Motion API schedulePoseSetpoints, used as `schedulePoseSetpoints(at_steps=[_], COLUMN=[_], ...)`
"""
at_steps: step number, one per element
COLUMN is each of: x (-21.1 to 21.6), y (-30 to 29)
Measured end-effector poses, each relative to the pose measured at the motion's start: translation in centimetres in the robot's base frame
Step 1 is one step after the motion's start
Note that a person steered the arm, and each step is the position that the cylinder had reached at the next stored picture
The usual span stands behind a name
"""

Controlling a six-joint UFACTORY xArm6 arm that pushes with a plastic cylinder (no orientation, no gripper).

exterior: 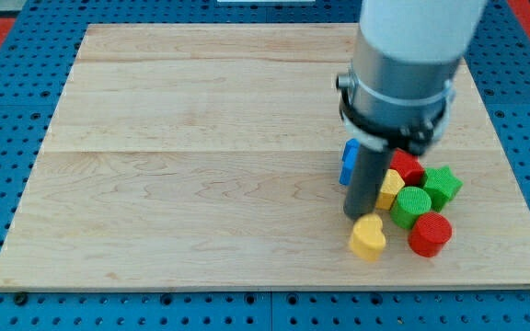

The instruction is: Push the yellow hexagon towards up

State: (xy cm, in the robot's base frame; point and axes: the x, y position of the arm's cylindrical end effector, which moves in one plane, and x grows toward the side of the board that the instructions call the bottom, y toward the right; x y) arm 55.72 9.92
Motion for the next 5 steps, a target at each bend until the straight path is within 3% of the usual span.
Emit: schedulePoseSetpoints(at_steps=[1, 2, 3, 4, 5], x=[5.1, 4.3, 5.1, 5.7, 5.0], y=[-1.4, -2.1, 2.3, 2.4, 8.5])
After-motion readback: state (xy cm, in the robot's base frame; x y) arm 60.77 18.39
